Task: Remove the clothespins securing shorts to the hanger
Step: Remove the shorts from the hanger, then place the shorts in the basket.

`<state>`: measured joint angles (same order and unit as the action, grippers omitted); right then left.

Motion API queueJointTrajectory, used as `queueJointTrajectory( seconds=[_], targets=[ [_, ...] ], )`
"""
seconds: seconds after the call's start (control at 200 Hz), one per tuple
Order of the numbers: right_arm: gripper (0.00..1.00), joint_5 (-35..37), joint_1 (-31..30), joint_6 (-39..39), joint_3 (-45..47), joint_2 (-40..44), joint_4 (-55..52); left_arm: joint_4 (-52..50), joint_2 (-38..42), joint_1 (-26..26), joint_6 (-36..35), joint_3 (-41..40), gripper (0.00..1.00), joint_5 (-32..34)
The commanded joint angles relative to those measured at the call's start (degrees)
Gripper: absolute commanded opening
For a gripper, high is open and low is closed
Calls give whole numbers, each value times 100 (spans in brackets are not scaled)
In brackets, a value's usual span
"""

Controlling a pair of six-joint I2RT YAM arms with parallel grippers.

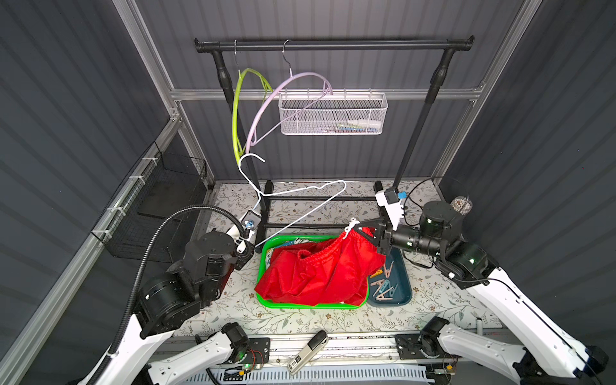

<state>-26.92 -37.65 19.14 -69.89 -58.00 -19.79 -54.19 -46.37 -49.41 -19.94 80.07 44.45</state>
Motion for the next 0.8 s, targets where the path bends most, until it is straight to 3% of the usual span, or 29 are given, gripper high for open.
queueJointTrajectory(
  seconds=[0.0, 0.18, 0.345, 0.796],
  targets=[
    [0, 42, -231, 169, -521, -313, 182, 453, -38, 39, 349, 291, 0, 373],
    [0, 477, -703, 272, -985, -823, 144, 652, -17, 38, 418, 362, 0, 44],
    [0, 983, -1178, 534, -1228, -1164, 311, 823, -20, 38, 350, 364, 0, 125],
    [0, 1168, -1761, 1721, -1429, -2637, 1478, 893, 310, 37, 518, 410, 0, 643]
  ],
)
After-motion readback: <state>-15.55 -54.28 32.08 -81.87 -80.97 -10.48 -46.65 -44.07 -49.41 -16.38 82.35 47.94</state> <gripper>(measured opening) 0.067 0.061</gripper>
